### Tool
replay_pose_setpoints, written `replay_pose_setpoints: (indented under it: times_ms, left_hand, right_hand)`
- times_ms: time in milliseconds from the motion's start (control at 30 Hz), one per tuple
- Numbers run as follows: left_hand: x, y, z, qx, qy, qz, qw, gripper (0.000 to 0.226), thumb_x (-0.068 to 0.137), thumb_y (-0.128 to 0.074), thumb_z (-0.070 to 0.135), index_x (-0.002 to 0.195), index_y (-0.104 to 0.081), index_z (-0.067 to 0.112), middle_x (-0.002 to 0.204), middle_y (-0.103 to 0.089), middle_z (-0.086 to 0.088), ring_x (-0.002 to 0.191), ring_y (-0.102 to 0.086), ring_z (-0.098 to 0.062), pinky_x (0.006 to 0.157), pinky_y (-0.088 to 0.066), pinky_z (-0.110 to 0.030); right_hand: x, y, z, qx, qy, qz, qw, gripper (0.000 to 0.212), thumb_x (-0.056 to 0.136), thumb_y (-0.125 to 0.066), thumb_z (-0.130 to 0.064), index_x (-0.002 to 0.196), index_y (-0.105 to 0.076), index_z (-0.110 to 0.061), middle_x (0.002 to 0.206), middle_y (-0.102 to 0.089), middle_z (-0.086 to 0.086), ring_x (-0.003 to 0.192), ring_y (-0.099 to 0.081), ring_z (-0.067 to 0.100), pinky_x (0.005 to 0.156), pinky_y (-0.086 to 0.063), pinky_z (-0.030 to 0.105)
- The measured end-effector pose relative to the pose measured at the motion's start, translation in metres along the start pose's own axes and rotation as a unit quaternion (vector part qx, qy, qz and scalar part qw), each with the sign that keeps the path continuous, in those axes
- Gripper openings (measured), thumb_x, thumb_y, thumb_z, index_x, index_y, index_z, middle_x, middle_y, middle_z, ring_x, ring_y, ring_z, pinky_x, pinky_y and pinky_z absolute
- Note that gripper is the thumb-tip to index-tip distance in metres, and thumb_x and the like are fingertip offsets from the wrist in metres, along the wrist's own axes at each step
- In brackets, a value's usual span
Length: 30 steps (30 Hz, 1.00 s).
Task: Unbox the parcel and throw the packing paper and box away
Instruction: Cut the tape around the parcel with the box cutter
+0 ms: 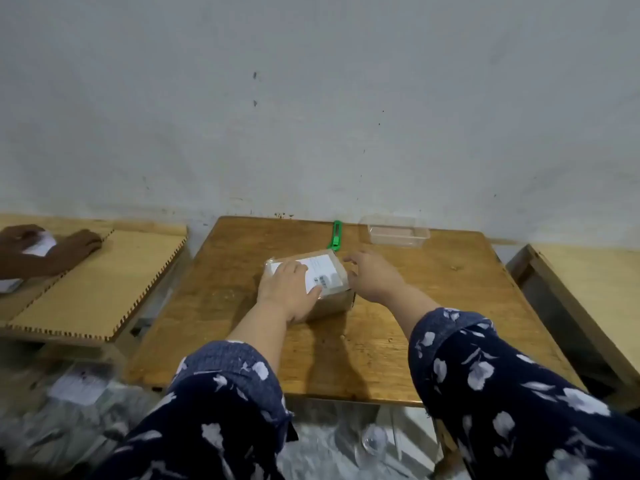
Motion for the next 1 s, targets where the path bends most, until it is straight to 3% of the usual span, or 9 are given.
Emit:
replay_pose_setpoints:
  times_ms: [67,167,433,567,767,900,1000]
  left_hand:
    - [0.008,-0.012,-0.002,0.014,-0.020,-0.033,0.999,0.066,0.097,-0.030,0.052,0.149,-0.025,0.013,0.159,-0.022,-0.004,0.148,-0.011,-0.020,0.117,-0.004,-0.055]
    - [0.023,-0.027,-0.007,0.001,-0.026,-0.048,0.998,0.065,0.099,-0.029,0.049,0.152,-0.015,0.013,0.162,-0.010,-0.002,0.149,0.000,-0.018,0.116,0.007,-0.057]
    - [0.072,-0.055,-0.030,-0.019,-0.091,-0.056,0.994,0.073,0.096,-0.025,0.057,0.154,-0.001,0.018,0.162,0.006,0.004,0.148,0.010,-0.011,0.118,0.007,-0.052]
    - [0.098,-0.057,-0.044,0.009,-0.148,-0.044,0.988,0.076,0.094,-0.019,0.063,0.154,0.002,0.021,0.162,0.008,0.006,0.147,0.009,-0.009,0.119,0.008,-0.047]
    - [0.106,-0.063,-0.051,-0.006,-0.166,-0.019,0.986,0.075,0.095,-0.017,0.061,0.154,0.003,0.020,0.161,0.008,0.007,0.147,0.008,-0.008,0.120,0.005,-0.043]
    - [0.108,-0.062,-0.051,-0.012,-0.170,-0.012,0.985,0.076,0.094,-0.017,0.063,0.154,0.001,0.019,0.162,0.004,0.005,0.148,0.006,-0.009,0.120,0.003,-0.043]
    - [0.107,-0.063,-0.051,-0.009,-0.170,-0.009,0.985,0.080,0.093,-0.014,0.068,0.154,0.000,0.019,0.162,0.002,0.005,0.148,0.005,-0.009,0.120,0.003,-0.042]
  right_hand:
    - [0.009,-0.008,0.005,0.007,-0.018,-0.003,1.000,0.042,0.093,-0.049,-0.017,0.136,-0.049,-0.018,0.143,-0.045,0.012,0.127,-0.047,0.030,0.102,-0.042,0.040]
    - [0.025,-0.024,0.016,0.027,-0.049,-0.013,0.998,0.042,0.094,-0.050,-0.017,0.135,-0.049,-0.017,0.143,-0.045,0.010,0.126,-0.047,0.029,0.102,-0.043,0.039]
    - [0.101,-0.049,0.024,0.114,-0.115,0.014,0.987,0.038,0.096,-0.049,-0.023,0.133,-0.051,-0.018,0.132,-0.055,0.007,0.110,-0.057,0.022,0.078,-0.046,0.027]
    - [0.150,-0.054,0.036,0.134,-0.162,0.062,0.976,0.033,0.097,-0.047,-0.016,0.128,-0.057,-0.012,0.123,-0.064,0.010,0.096,-0.063,0.019,0.077,-0.051,0.028]
    - [0.212,-0.070,0.052,0.126,-0.232,0.062,0.963,0.035,0.095,-0.052,-0.020,0.130,-0.054,-0.012,0.123,-0.062,0.015,0.103,-0.064,0.027,0.076,-0.053,0.032]
    - [0.232,-0.080,0.053,0.097,-0.236,0.053,0.966,0.043,0.090,-0.061,-0.025,0.131,-0.052,-0.015,0.129,-0.059,0.016,0.111,-0.060,0.030,0.089,-0.053,0.040]
    - [0.237,-0.084,0.055,0.070,-0.235,0.062,0.968,0.047,0.086,-0.066,-0.019,0.130,-0.052,-0.012,0.128,-0.058,0.017,0.113,-0.058,0.031,0.092,-0.051,0.041]
Point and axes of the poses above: each hand's wrist, its own x-axis towards the middle knuckle, its own y-axis out of the back of the hand, z = x × y, the point moved 4 cm from there along x, towards the middle knuckle
